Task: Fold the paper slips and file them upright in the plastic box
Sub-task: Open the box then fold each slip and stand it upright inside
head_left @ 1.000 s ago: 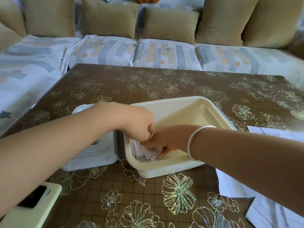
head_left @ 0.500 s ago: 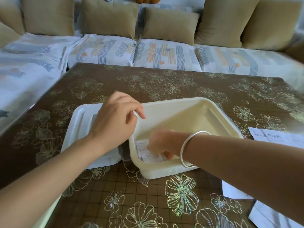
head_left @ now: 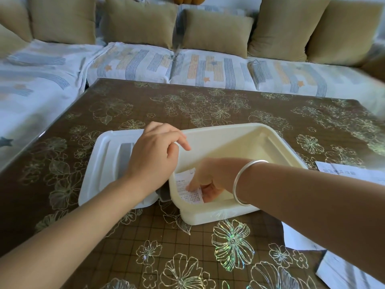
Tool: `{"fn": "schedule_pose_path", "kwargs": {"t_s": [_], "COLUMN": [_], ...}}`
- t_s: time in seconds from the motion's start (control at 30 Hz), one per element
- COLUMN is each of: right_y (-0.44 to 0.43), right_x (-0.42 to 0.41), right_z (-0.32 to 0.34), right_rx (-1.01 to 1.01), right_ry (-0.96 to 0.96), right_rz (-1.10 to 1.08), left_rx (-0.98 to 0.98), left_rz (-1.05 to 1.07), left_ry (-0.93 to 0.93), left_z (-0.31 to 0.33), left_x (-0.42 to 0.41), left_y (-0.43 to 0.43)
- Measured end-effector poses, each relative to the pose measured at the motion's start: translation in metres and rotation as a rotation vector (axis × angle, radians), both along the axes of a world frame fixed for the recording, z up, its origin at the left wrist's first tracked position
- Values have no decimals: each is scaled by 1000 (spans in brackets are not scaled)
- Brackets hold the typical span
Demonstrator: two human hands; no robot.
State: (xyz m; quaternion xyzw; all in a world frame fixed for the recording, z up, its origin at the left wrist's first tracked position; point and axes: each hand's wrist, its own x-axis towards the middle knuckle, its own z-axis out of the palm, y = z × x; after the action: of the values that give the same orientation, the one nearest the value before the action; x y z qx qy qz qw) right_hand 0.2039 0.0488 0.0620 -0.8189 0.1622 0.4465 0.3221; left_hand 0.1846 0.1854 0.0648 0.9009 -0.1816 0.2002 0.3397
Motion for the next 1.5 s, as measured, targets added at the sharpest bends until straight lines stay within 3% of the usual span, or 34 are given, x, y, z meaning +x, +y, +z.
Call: {"fn": "schedule_pose_path", "kwargs": {"t_s": [0.1,0.23,0.3,0.43,0.5,0.6,0.73,1.07,1.5], "right_y": [3,4,1,-14,-19,-21,-24,-18,-22], "right_x": [-3,-1,-1,-3,-3,-4,-6,5,8], "right_z": [10,7,8,14,18,21,21,9,3], "right_rx": [-92,-31,-83,-249,-415,-604,-717,-521,-565], "right_ry": [-69,-53,-122,-369,-614,-980,-1215,-1092,-1166], "right_rz": [184,72,142,366,489,799,1237,1043,1193], "left_rx": [13,24,22,26,29,38,54,56,61], "left_rz": [-1,3,-3,-11,-14,-15,-13,-13,-13], "left_ry": [1,13,11,8,6,4,17,26,35], "left_z": [0,0,0,-1,-1,-1,-1,2,3], "left_x": [1,1,1,2,2,3,3,2,1], "left_y": [1,1,1,2,3,2,3,2,4]}}
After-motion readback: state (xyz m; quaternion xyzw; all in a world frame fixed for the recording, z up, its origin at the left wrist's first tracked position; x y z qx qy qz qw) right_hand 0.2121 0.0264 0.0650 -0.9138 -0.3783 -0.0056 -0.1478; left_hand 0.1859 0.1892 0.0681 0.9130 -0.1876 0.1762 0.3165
